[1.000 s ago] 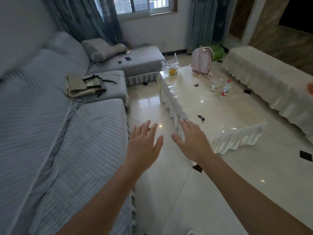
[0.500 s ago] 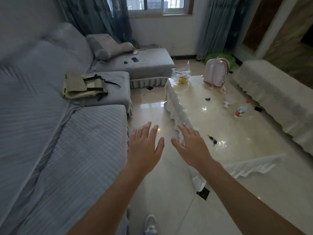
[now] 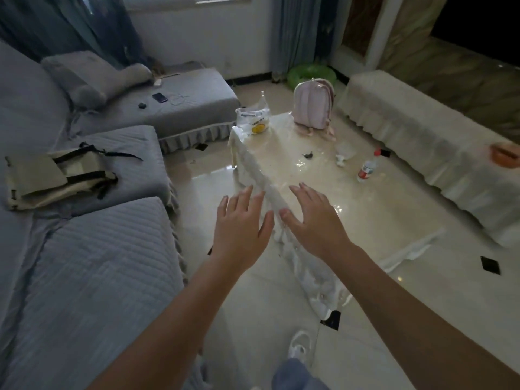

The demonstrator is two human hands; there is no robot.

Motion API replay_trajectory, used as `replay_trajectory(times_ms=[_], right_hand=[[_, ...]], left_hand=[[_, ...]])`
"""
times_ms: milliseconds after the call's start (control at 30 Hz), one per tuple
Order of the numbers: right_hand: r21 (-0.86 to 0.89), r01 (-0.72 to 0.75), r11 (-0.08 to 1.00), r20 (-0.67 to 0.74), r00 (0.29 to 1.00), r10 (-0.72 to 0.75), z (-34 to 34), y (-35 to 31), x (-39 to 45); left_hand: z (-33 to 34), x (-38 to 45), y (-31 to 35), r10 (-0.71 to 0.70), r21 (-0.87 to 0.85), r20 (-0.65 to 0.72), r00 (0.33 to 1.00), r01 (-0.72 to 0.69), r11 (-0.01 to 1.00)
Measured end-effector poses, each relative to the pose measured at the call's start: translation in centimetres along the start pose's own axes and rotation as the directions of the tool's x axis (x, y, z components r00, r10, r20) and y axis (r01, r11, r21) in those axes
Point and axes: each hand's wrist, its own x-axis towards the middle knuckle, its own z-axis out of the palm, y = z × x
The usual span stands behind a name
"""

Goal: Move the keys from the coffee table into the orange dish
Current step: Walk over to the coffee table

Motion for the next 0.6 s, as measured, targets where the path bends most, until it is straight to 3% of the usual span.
replay_trajectory(times_ms=[333, 600], right_hand=[[0.138, -0.08, 0.987, -0.015, 0.996, 0.083, 0.2, 6.5, 12.6], [0.129, -0.145, 0.981, -0.034, 0.988, 0.15, -2.6, 13.3, 21.2]], left_hand=[[5.8, 13.9, 1.6, 0.066, 0.074, 0.111, 0.992, -0.075, 0.994], [9.8, 24.6, 3.8, 0.098, 0.087, 0.136, 0.986, -0.111, 0.99]])
